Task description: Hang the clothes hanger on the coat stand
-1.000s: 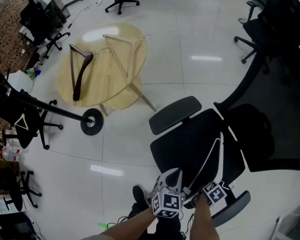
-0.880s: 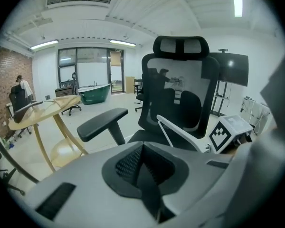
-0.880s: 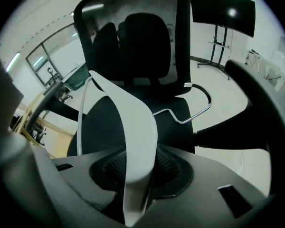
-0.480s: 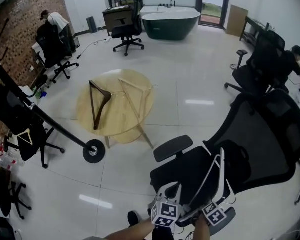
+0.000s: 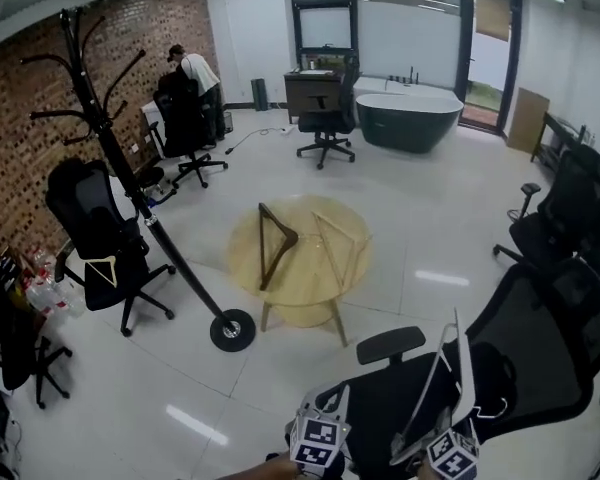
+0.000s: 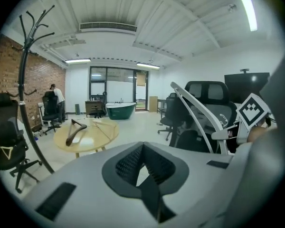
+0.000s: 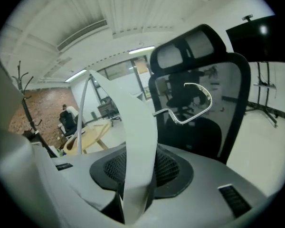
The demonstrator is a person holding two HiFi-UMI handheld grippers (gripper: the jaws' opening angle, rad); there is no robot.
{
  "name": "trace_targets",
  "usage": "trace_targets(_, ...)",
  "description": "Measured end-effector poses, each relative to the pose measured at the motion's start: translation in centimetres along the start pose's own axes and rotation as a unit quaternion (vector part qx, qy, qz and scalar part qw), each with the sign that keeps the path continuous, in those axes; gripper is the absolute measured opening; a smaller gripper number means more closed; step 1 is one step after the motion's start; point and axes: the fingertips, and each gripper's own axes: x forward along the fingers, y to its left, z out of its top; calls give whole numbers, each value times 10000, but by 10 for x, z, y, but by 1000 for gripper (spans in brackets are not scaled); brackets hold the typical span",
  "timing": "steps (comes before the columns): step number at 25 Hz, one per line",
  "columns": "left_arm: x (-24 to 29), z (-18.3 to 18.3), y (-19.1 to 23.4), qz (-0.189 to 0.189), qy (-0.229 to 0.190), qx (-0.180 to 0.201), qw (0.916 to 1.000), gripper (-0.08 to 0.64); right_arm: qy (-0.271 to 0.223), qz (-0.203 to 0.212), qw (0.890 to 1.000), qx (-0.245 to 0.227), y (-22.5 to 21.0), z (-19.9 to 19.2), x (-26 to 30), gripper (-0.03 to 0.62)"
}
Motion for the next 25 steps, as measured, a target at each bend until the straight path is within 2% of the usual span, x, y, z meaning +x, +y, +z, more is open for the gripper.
trace_targets(3,-45,15,39,353,-252,-120,9990,15,-380,462,9960,-657,68,34,-17,120)
trace_targets(5,-75,19,63,521,-400,-153,9977,17,-616,718,9913,-911,113,48,-34,120)
trace_targets(9,-157,25,119,860,-652,-286,9938,16,-798,1255,9793,-1375,218,52,-85,120)
trace_targets(13,-251,21,179,1216,-896,-519,9872,15,-889,1779,9603,-1956,320,27,-157,120)
trace_targets(17,-328,6,254,1669,-1156,-769,9761,15,-1135,2231,9339,-2553,428,-3,-204,120)
trace_targets(25,-462,-59,393,2338,-1207,-1052,9590,15,-1429,2725,8974,-3161,602,-79,-274,120)
